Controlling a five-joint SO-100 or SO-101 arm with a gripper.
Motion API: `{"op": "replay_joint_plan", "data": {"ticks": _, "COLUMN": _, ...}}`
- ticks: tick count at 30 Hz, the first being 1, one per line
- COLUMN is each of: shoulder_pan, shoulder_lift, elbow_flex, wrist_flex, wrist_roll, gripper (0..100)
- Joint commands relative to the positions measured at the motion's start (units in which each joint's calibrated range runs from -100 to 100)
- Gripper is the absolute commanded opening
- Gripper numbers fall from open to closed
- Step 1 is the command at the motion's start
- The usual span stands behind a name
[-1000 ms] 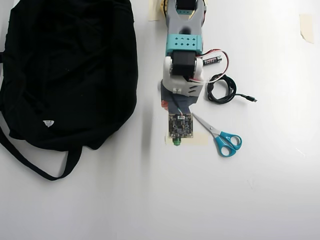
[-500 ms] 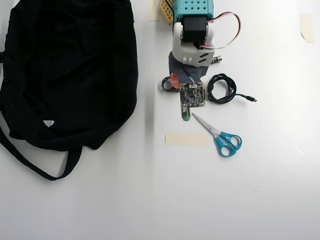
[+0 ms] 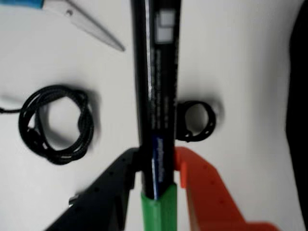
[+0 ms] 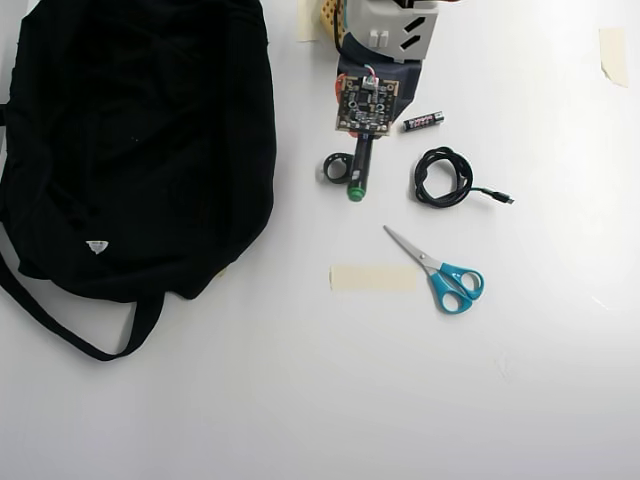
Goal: Put the green marker into the black bag
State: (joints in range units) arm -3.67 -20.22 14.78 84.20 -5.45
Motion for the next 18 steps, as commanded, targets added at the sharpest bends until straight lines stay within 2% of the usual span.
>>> {"op": "replay_joint_plan", "data": {"ticks": 1, "shoulder_pan": 3.52, "shoulder_lift": -2.11, "elbow_flex": -0.13, "wrist_flex": -0.48, "wrist_roll": -0.22, "gripper": 2}}
{"op": "replay_joint_plan", "data": {"ticks": 11, "shoulder_pan": 15.72, "shoulder_lift": -2.19, "elbow_flex": -0.13, "wrist_flex": -0.56, "wrist_roll": 0.41, "gripper": 2}}
{"op": "replay_joint_plan", "data": {"ticks": 18, "shoulder_pan": 25.96, "shoulder_lift": -1.19, "elbow_flex": -0.67, "wrist_flex": -0.65, "wrist_roll": -6.35, "gripper": 2}}
